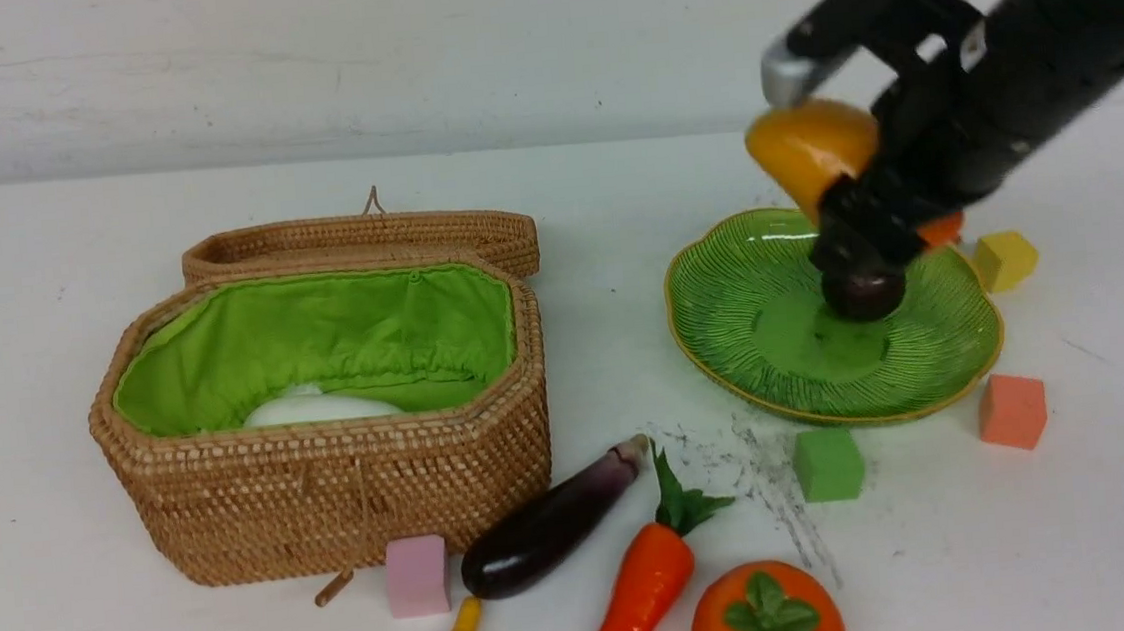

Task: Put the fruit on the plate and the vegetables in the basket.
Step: Use the right arm to grab a mango and put it into the right plate, then grab a tomato with your right arm and place it on the plate on the right.

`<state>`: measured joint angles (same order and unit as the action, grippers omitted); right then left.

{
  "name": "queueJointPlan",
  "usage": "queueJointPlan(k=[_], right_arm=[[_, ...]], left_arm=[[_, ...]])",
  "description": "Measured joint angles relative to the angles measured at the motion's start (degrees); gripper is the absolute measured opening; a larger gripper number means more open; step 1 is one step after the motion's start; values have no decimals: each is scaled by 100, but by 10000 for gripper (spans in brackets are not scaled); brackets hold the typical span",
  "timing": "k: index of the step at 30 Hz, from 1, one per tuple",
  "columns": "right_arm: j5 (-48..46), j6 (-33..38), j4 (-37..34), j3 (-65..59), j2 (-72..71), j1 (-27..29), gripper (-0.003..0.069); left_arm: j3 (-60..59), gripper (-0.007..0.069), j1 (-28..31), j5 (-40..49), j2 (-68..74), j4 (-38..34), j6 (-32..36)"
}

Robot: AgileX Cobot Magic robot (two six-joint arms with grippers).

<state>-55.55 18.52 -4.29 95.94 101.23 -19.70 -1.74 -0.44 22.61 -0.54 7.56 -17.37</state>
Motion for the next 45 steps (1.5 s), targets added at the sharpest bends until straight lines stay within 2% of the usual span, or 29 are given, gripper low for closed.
queueJointPlan(k=[6,11,15,22,24,27,39,44,45], right_arm=[[61,-1749,45,1442,1802,12,594],[368,-2623,45,1840,2736,118,594],[614,-3112,91,1868,2945,172,594],[737,-3253,250,1884,2950,172,598],[742,-3253,429,1884,2950,172,652],[755,-3253,579,1889,2950,172,681],[764,-3224,622,1895,2908,172,657],[508,-2889,170,1895,2435,172,642],[218,-2631,-229,1890,2070,172,629]], left_arm=[[0,239,0,0,0,0,0],[0,239,0,0,0,0,0],[0,239,0,0,0,0,0],[0,239,0,0,0,0,0],[0,239,0,0,0,0,0],[0,239,0,0,0,0,0],[0,239,0,0,0,0,0],[0,239,0,0,0,0,0],[0,239,0,0,0,0,0]])
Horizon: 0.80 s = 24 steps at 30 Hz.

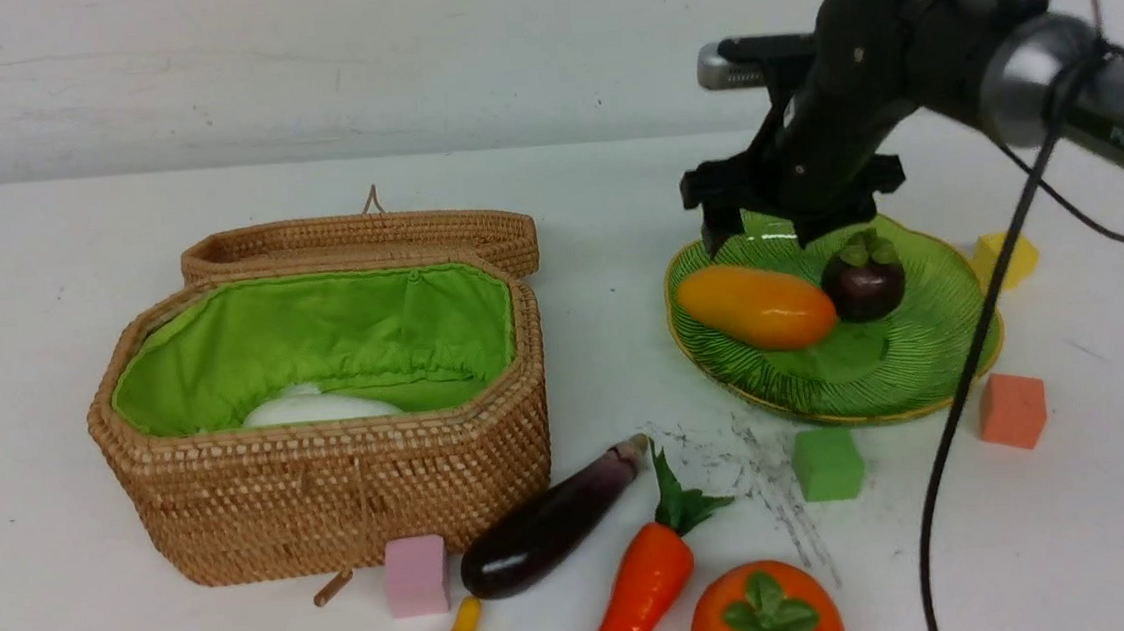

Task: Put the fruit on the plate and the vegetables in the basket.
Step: Grab a tomato with your right arm and place it on the plate on the right.

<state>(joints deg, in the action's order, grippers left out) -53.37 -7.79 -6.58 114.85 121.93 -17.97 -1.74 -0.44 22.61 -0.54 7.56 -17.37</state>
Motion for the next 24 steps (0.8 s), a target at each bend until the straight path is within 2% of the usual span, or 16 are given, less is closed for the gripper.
queueJointPlan(k=[1,4,8,10,13,17,21,24], right_arm=[[-36,84,-45,-1,-42,0,629],[-370,959,-707,-458,-967,0,608],[-458,1712,-1369,-1860,-2194,-10,595],[-472,1794,-1489,-2382,-2521,-10,594],[-465,1811,-1643,-3970,-3194,-10,595],[-392,1875,-2013,-5231,-3325,-10,595],[-52,2404,-2886,-5848,-3313,-10,595],[319,2802,-3216,-5963,-3207,-10,595]], left_arm=[[0,239,0,0,0,0,0],[0,239,0,0,0,0,0],[0,239,0,0,0,0,0],[0,239,0,0,0,0,0],[0,239,0,0,0,0,0],[0,239,0,0,0,0,0],[0,239,0,0,0,0,0],[0,239,0,0,0,0,0]])
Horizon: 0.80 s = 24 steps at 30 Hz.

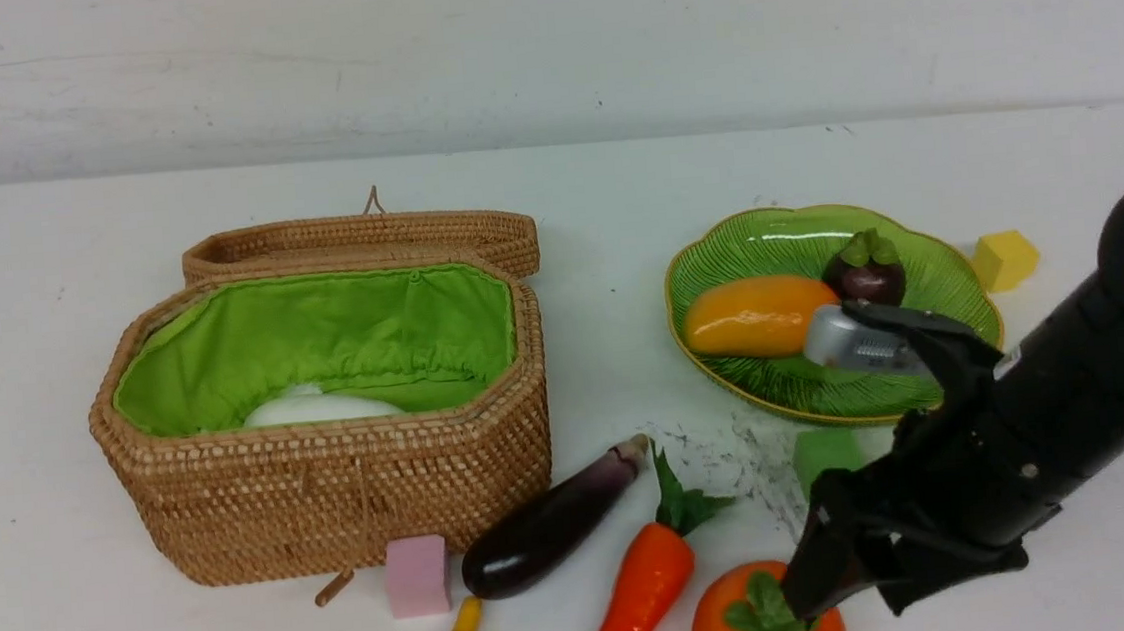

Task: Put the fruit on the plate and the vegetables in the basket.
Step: Grab a tomato with your right arm and place it on the plate on the right.

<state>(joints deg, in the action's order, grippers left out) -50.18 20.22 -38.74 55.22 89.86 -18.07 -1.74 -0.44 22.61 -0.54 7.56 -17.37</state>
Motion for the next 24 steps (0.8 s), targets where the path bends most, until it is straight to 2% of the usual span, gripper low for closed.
queueJointPlan(k=[8,12,15,20,24], right_arm=[[400,274,-223,0,783,0,595],[384,436,-792,13,1164,0,594],[160,690,-1109,64,1332,0,545],[11,806,-966,64,1263,0,521],[-238,754,-417,148,973,0,521]], left_arm=[[0,239,0,0,0,0,0],[0,239,0,0,0,0,0],[0,239,0,0,0,0,0],[0,239,0,0,0,0,0],[0,239,0,0,0,0,0]])
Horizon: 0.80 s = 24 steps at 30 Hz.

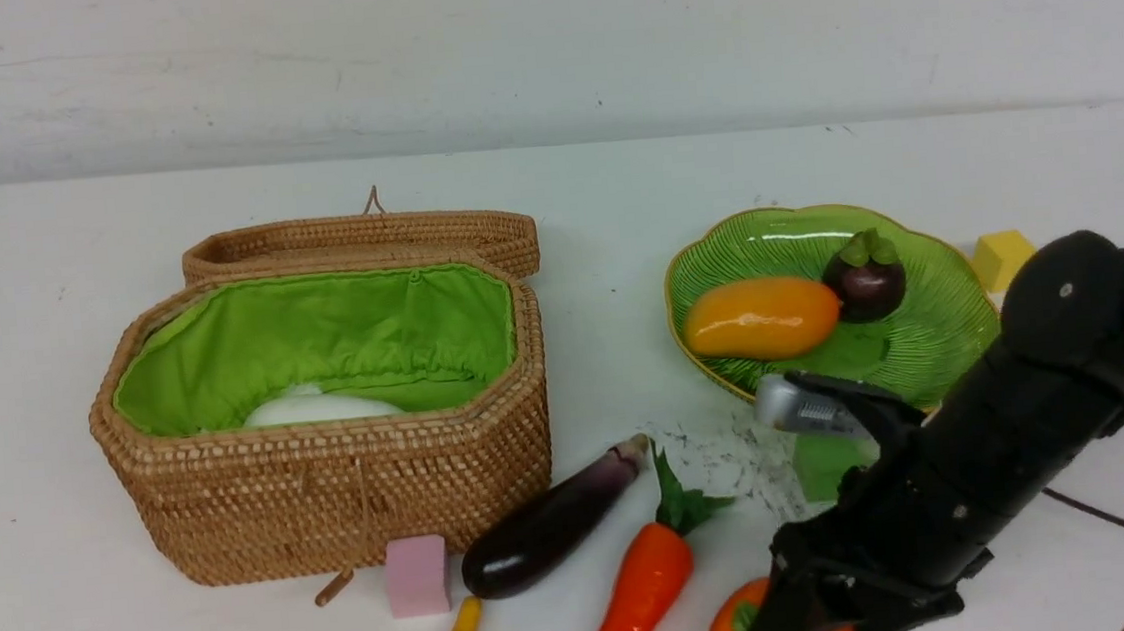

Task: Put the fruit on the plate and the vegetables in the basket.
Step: Grab a tomato with your right arm and place it on the plate on the right.

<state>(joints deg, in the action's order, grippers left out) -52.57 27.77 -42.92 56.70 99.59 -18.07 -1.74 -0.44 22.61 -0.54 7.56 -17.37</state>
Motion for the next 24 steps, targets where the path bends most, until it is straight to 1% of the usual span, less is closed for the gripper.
queueJointPlan(k=[3,8,11,13,15,20,24], right_arm=[[-154,-214,229,308,-329,80,521],[-132,-583,308,1117,-675,790,521],[418,-774,195,1655,-598,1659,521],[843,-743,-15,1753,-423,2007,521],[1091,-547,-200,1785,-176,2216,521],[1310,123,-496,1783,624,2337,521],[1793,271,-574,1783,942,2337,521]], left_arm=[[0,239,0,0,0,0,-5],[0,239,0,0,0,0,-5],[0,239,0,0,0,0,-5],[0,239,0,0,0,0,-5],[0,239,0,0,0,0,-5],[0,239,0,0,0,0,-5],[0,239,0,0,0,0,-5]])
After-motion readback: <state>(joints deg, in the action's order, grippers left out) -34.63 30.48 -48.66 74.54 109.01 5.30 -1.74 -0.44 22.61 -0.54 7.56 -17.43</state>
